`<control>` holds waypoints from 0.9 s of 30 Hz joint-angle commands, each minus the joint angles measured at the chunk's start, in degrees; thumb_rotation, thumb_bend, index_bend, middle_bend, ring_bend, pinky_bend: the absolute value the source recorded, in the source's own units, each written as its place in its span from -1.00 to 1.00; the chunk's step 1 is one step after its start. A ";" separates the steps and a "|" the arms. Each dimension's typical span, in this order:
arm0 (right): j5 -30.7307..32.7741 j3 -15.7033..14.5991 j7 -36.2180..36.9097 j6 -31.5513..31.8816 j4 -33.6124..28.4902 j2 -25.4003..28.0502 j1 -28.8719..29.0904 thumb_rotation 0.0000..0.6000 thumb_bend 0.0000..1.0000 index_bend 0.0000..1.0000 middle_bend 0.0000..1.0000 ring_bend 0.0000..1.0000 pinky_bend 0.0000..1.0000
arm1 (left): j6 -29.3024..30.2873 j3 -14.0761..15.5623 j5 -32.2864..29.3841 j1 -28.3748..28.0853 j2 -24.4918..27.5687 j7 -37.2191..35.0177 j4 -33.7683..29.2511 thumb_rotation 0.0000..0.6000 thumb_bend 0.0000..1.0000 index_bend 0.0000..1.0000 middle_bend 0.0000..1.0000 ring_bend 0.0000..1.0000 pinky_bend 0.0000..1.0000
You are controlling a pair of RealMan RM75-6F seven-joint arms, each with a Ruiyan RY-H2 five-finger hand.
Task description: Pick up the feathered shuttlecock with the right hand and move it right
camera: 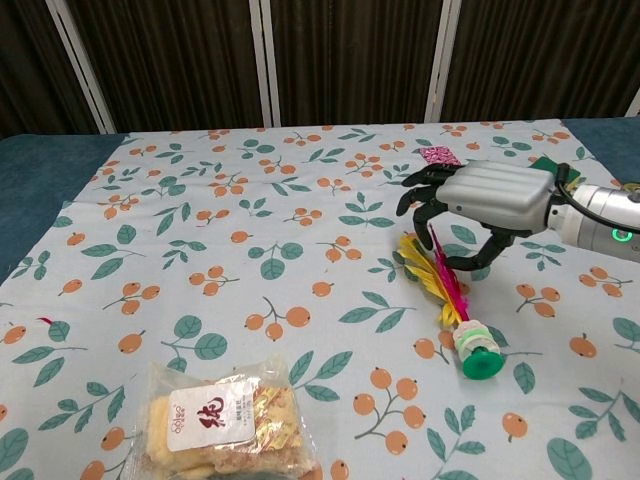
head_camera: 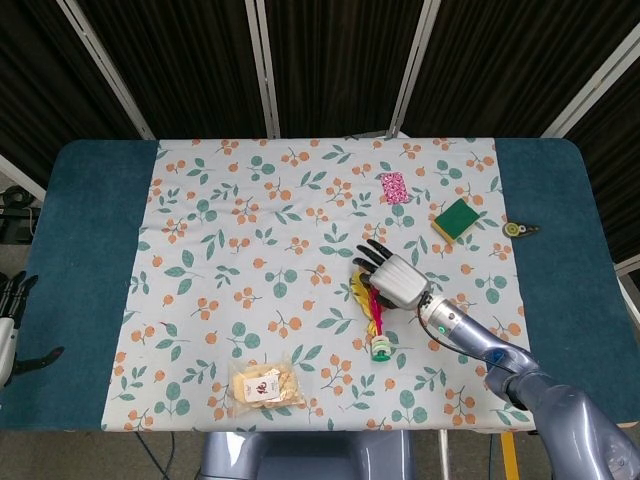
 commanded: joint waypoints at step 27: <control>0.98 -0.41 -1.00 0.39 0.42 -0.80 0.19 1.00 -0.20 0.20 -0.59 -1.00 -1.00 | -0.32 -0.10 -0.46 -0.10 0.06 -0.28 -0.03 1.00 -0.77 -1.00 -1.00 -1.00 -1.00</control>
